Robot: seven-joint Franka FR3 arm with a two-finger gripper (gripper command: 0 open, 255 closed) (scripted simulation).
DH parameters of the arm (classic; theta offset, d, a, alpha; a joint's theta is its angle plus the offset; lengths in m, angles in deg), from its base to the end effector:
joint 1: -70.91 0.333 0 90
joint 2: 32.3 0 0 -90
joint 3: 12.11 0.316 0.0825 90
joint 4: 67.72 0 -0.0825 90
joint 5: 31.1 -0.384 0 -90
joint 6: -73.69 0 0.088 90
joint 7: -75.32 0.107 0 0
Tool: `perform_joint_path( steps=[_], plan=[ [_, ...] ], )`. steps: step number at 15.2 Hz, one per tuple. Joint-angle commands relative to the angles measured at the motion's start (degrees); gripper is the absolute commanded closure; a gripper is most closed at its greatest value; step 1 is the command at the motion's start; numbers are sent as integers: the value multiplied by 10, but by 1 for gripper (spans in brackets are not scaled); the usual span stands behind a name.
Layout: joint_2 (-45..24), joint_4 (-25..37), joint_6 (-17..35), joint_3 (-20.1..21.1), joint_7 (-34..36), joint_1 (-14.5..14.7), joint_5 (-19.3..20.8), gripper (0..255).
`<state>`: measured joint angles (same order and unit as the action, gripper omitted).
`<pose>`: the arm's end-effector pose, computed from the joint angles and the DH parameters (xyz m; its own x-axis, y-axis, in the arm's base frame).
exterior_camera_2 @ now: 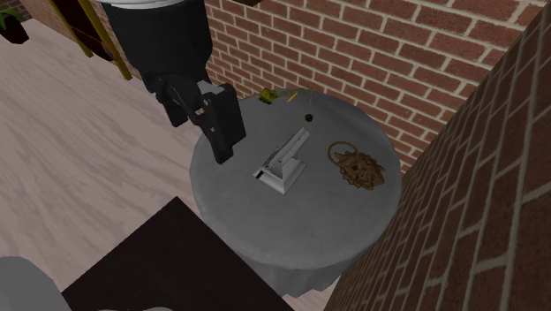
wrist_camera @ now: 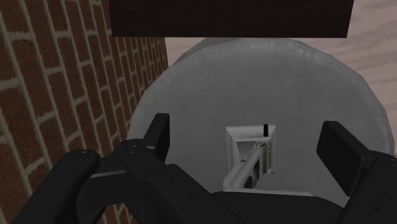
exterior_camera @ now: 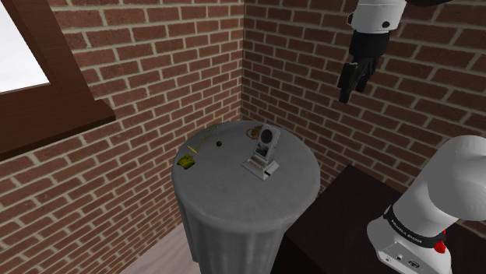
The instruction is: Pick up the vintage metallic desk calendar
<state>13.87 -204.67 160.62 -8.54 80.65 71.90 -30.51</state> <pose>0.2940 0.0276 0.5755 0.9974 -0.0361 -0.0626 -0.0323 -0.9976 0.0613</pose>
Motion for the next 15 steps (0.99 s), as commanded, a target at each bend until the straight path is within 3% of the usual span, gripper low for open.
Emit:
perform_joint_path(
  steps=[1, 8, 15],
  plan=[
    [0, 0, 0, 0, 0, 0, 0, 0],
    [-104, -26, 151, -21, -21, -1, -14, 0],
    [-239, -9, 288, -39, -51, 4, -40, 0]
  ],
)
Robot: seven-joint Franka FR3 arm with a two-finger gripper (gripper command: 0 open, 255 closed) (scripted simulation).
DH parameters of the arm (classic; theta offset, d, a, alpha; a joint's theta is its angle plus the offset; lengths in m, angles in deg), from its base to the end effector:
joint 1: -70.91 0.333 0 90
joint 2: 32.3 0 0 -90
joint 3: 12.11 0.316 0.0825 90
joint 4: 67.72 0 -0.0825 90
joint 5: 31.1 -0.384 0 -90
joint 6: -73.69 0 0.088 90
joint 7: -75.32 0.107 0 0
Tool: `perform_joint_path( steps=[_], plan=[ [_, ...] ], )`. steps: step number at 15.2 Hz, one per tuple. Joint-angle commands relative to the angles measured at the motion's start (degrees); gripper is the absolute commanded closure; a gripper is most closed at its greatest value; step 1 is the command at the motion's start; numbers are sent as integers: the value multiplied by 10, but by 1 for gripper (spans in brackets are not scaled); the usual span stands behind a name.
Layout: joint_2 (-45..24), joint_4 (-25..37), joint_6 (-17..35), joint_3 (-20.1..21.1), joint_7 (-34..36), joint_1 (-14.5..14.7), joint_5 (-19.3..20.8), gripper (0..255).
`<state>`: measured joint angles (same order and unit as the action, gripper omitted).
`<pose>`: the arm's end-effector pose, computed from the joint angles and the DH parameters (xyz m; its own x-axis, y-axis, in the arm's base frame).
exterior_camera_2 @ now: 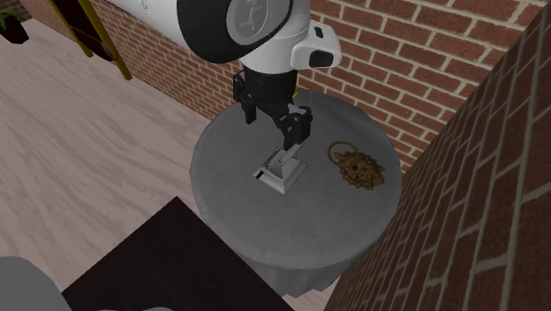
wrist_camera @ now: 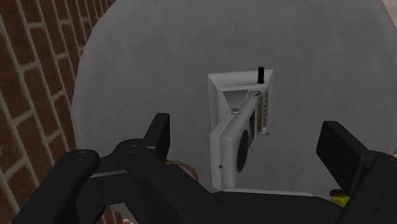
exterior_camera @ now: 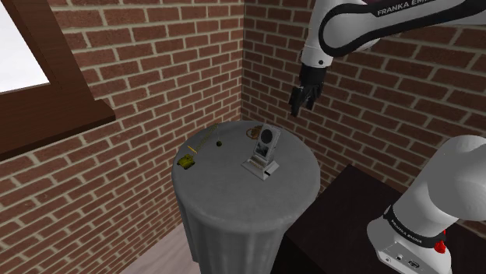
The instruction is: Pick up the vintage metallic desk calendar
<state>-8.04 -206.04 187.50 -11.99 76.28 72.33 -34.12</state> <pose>0.4170 0.0145 0.4665 0.9999 -0.0113 -0.0056 -0.0116 -0.9988 -0.0472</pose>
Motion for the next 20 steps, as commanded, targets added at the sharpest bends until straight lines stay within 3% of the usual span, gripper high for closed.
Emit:
perform_joint_path(
  steps=[1, 12, 20],
  plan=[
    [-40, 10, 36, -7, -13, 1, -9, 0],
    [-278, 131, 177, -21, -87, 11, -90, 0],
    [-322, 118, 233, -17, -105, 11, -106, 0]
  ],
)
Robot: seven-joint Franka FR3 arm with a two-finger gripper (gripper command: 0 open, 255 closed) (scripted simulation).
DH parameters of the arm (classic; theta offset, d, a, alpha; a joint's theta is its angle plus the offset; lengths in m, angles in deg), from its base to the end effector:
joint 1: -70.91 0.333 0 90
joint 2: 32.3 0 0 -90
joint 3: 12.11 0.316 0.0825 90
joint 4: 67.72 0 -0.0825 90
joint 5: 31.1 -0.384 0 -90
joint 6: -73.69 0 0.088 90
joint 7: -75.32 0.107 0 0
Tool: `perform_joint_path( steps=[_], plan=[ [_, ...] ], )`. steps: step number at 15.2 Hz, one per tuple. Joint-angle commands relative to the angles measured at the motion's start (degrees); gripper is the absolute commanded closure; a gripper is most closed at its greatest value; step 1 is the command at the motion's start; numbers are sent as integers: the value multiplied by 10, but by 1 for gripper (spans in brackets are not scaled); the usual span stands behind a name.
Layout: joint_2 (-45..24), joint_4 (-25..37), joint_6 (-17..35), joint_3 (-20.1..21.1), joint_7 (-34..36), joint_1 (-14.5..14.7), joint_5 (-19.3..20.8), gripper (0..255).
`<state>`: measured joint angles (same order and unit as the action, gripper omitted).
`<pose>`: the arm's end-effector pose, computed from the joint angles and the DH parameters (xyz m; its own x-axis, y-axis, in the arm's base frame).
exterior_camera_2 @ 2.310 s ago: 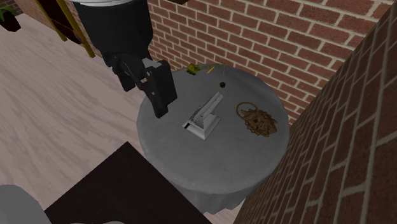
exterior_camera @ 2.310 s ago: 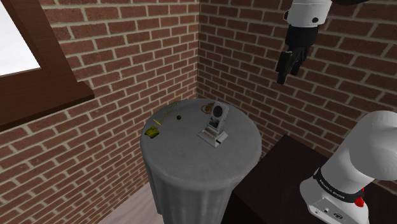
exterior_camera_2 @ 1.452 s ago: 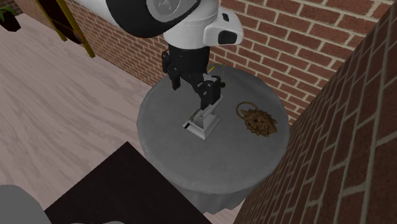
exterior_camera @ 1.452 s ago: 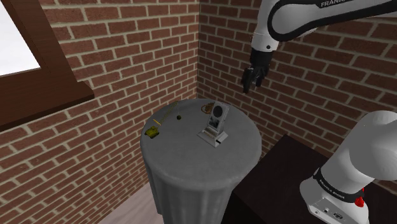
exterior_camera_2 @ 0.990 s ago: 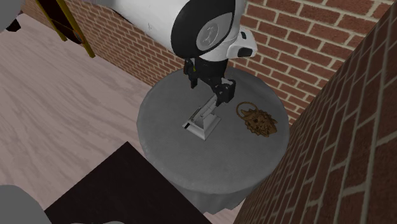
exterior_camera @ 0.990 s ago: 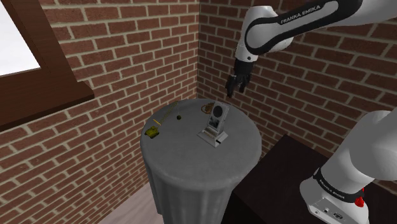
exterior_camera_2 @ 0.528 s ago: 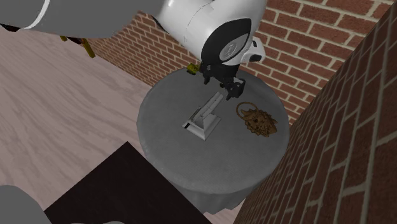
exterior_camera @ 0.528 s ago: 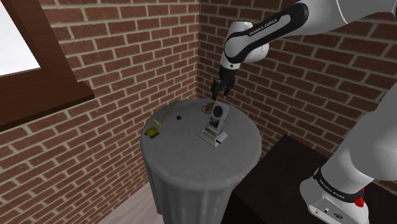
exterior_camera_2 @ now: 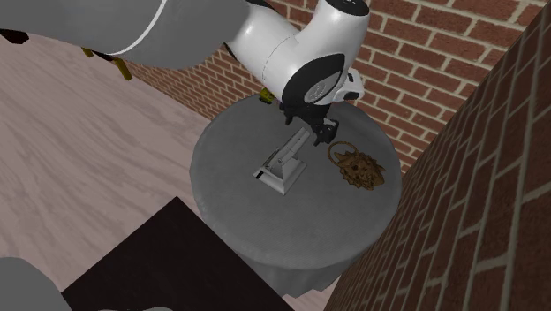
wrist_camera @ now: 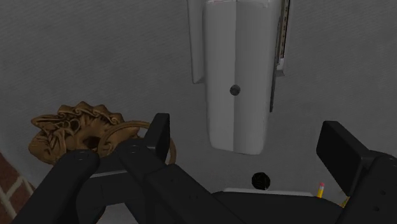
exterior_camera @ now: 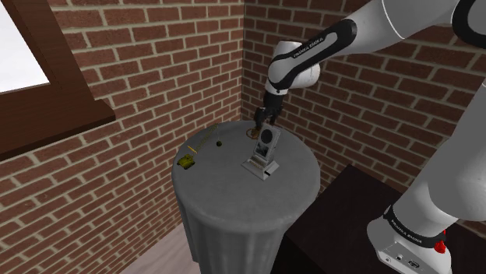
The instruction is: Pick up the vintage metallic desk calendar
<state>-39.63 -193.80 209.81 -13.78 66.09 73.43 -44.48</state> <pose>0.5509 0.0108 0.3294 0.9982 0.0067 0.0597 0.0160 -0.9875 -0.1570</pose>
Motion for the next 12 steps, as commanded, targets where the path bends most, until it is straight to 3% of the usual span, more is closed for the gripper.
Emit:
perform_joint_path(
  steps=[1, 2, 3, 12],
  plan=[
    [-6, -4, 10, 1, -3, 0, -3, 0],
    [-6, -5, 10, 1, -3, 0, -3, 0],
    [-6, -4, 10, 0, -4, 0, -3, 255],
    [-6, -4, 10, 1, -3, 0, -3, 255]
  ],
)
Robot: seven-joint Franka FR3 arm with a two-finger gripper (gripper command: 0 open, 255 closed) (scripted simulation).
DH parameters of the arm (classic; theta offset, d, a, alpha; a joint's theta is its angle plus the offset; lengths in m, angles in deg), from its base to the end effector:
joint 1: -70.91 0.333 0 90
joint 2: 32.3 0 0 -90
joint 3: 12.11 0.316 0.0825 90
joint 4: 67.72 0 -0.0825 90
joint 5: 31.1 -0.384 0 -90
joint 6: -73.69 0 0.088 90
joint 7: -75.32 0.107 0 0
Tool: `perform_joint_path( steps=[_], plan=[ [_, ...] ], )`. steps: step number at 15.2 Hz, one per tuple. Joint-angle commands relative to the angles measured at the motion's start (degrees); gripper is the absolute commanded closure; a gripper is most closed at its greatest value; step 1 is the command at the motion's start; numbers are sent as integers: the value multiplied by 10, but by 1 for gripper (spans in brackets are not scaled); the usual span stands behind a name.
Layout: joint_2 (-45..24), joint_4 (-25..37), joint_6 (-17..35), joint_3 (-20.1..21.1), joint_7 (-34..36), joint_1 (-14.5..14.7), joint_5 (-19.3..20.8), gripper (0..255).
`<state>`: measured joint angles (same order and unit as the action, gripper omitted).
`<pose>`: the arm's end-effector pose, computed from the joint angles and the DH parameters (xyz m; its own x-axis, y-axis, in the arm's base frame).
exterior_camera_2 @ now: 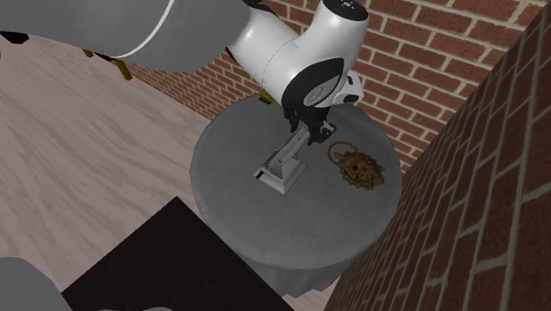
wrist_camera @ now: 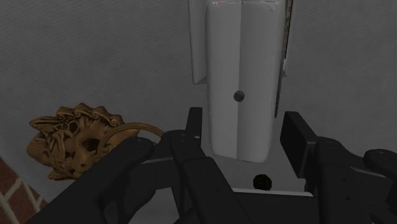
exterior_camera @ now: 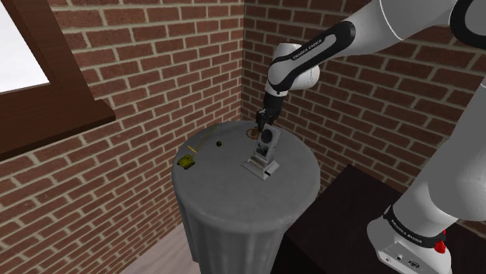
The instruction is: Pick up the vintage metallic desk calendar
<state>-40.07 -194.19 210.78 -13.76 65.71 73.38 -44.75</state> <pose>0.5504 0.0100 0.3238 0.9980 0.0066 0.0627 0.0164 -0.9875 -0.1570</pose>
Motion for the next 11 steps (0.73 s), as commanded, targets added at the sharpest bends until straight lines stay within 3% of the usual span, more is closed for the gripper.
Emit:
perform_joint_path(
  steps=[1, 11],
  plan=[
    [4, 2, -6, 0, 3, 0, 2, 255],
    [48, 30, -77, -3, 22, 0, 18, 255]
  ],
)
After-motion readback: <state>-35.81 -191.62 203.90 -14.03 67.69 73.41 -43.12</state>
